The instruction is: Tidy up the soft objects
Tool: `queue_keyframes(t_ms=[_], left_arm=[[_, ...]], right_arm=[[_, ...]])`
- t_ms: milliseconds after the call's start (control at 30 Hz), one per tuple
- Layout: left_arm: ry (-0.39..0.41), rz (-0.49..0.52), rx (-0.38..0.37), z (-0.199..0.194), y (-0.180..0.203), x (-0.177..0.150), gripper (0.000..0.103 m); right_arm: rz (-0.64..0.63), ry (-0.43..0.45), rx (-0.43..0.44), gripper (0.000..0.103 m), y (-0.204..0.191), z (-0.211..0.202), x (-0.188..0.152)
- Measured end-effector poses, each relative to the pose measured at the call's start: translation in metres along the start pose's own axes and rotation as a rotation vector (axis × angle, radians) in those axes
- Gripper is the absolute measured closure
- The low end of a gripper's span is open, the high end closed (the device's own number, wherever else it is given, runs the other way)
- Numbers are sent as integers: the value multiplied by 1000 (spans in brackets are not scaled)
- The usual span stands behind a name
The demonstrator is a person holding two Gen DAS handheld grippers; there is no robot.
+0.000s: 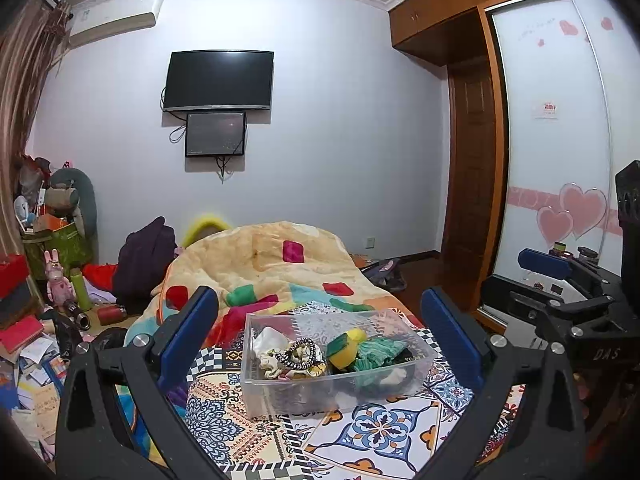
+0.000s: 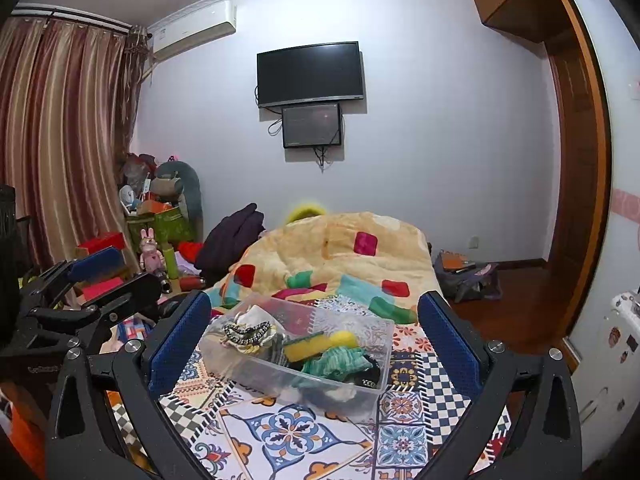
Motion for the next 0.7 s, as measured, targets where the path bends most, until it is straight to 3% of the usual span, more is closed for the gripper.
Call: queue_keyframes(t_ms=[700], left_arm=[[-24,-17,2,2,-5,-9,0]], right_arm=[[18,-10,1,0,6,-4,-4]])
Point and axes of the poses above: each gripper's, at about its wrist camera, not at the fingertips, and z roughly the way its jaws point, y to its right, x to its top, the point moved 2 cm from there along z, roughly the way its jaws point, and after that the axes turned 13 degrees about y, right-handed, at the moved point
